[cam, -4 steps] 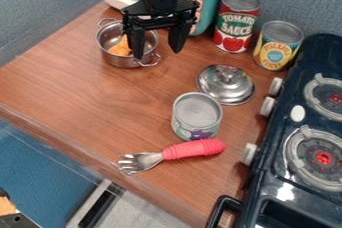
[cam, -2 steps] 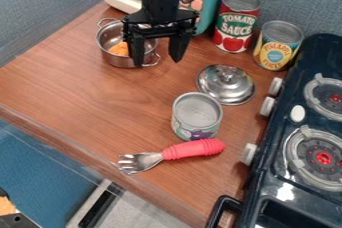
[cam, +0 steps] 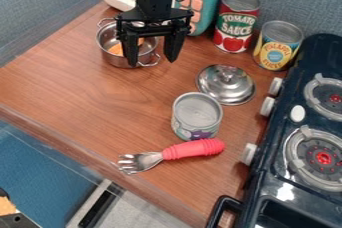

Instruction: Move the red spoon to the lower left of the table

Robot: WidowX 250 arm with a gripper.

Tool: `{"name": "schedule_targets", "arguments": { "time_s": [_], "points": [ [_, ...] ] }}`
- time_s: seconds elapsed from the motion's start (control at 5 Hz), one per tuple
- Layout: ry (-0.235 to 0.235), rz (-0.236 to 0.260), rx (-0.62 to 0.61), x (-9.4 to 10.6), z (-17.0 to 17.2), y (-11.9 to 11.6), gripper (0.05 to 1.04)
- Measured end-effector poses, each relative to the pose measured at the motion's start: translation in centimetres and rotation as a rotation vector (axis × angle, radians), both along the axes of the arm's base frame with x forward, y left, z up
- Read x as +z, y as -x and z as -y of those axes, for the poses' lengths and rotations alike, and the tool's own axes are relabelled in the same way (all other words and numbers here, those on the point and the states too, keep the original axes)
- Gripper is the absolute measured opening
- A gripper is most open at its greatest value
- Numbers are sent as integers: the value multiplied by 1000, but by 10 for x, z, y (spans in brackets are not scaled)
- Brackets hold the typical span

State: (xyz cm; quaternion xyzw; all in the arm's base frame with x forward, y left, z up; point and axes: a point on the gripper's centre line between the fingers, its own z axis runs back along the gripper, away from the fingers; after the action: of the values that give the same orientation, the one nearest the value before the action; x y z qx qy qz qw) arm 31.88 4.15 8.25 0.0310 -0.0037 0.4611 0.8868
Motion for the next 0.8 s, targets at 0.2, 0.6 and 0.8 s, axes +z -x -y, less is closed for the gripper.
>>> {"name": "schedule_targets", "arguments": {
  "time_s": [0.2,0.6,0.8],
  "points": [
    [0,25,-37,18,2,10,999],
    [-8,30,-287,18,34,50,999],
    [-13,-51,-538,-10,59,59,999]
  ]
}}
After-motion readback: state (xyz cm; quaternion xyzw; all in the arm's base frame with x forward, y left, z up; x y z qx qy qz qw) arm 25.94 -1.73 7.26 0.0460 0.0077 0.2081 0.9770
